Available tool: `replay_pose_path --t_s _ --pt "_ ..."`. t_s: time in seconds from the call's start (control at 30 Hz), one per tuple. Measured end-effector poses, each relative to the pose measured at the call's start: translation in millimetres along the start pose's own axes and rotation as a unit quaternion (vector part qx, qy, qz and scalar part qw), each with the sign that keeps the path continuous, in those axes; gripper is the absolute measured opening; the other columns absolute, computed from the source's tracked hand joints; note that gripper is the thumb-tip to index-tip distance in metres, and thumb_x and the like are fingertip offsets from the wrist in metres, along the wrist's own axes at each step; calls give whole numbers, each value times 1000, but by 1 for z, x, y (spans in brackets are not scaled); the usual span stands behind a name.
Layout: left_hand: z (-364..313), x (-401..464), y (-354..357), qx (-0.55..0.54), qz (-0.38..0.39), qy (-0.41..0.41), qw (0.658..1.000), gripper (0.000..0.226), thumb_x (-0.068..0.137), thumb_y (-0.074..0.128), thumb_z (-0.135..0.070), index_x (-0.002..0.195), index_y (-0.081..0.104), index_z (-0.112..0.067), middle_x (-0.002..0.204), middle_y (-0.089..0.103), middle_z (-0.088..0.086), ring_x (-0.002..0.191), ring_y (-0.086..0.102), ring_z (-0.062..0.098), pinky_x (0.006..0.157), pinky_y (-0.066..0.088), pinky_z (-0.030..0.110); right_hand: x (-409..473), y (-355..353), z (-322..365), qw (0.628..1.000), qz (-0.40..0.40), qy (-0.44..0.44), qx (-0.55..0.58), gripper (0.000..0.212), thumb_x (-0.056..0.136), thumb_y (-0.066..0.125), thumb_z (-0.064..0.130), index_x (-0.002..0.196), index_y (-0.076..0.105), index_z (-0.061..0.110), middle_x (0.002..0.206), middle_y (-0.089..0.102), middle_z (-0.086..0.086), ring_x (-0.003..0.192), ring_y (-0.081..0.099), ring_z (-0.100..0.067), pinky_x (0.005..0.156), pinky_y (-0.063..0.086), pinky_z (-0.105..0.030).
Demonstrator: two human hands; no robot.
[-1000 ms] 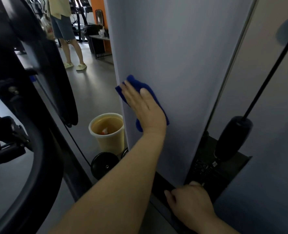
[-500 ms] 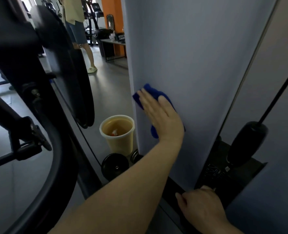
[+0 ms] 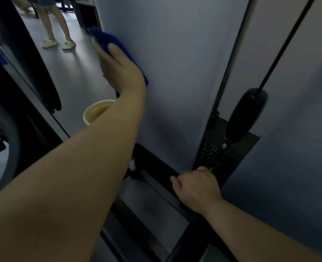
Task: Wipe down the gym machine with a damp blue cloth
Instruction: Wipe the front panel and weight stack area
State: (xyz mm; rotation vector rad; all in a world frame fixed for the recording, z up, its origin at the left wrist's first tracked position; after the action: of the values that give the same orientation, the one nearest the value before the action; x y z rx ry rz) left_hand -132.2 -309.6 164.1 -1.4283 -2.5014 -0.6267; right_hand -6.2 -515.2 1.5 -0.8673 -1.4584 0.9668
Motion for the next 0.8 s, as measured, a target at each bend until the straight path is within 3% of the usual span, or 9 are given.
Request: replay_pose_path --t_s 0.07,0.17,0.3,0.4,0.47,0.57,0.63,0.7,0.8 --pt "2 3 -3 -10 -20 -61 998 67 96 21 -50 152 30 -14 149 43 6 134 43 23 116 31 43 -2 2 -2 1000 -9 4 0 60 88 39 41 31 42 24 31 39 8 27 34 -13 49 38 -19" --pt "-29 -49 4 57 17 58 997 57 105 25 -31 154 16 -4 162 16 15 149 15 25 121 3 27 -7 10 -2 1000 5 -1 18 59 89 38 41 33 43 23 32 40 6 27 34 -14 49 45 -22" --pt "-35 -38 14 81 85 181 976 55 105 24 -23 154 13 0 163 9 17 151 6 26 122 -1 33 -1 8 -3 1000 -14 5 14 57 87 40 41 32 43 25 32 39 8 26 33 -12 48 44 -21" --pt "-14 6 0 22 36 74 996 61 101 23 -31 155 14 -4 160 21 15 147 21 29 122 12 46 0 6 -3 1000 -16 2 -8 58 87 39 42 31 43 25 31 39 9 26 32 -11 49 44 -21" --pt "-15 -6 -1 33 13 9 999 62 101 22 -35 156 11 -9 161 22 11 146 23 26 122 14 45 -1 5 -3 1000 4 7 -1 58 86 38 42 31 42 25 31 38 8 26 32 -11 48 44 -22" --pt "-30 -44 7 69 56 76 993 57 106 22 -30 156 5 -8 164 3 11 151 4 22 121 -1 33 -3 6 -4 1000 8 8 19 57 87 39 42 33 45 24 32 41 6 27 35 -13 47 47 -24" --pt "-20 -30 6 59 60 106 991 57 105 22 -30 156 9 -8 164 8 11 150 9 23 123 4 39 0 -2 1 1000 5 -21 15 58 96 36 41 46 58 22 46 56 3 41 51 -15 62 50 -27" --pt "5 0 -1 18 26 9 999 58 102 22 -35 155 18 -11 160 25 9 145 26 23 121 19 45 1 -8 3 994 95 -21 49 59 104 27 43 74 69 17 75 69 -3 71 63 -22 80 39 -28" --pt "9 -20 -6 37 -10 -69 997 60 101 21 -40 154 22 -13 157 30 9 143 30 25 119 22 46 3 -12 3 991 126 -7 34 55 104 32 45 74 69 17 76 69 -3 72 63 -22 74 34 -27"
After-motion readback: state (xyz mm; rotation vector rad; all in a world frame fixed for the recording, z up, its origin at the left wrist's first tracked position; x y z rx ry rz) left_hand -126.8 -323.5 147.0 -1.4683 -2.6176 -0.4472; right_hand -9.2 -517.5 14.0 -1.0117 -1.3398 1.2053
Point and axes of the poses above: each hand's wrist, its own x-axis towards the middle knuckle, its own y-axis out of the palm, z = x × y, the point moved 4 cm from there along x, towards the middle knuckle
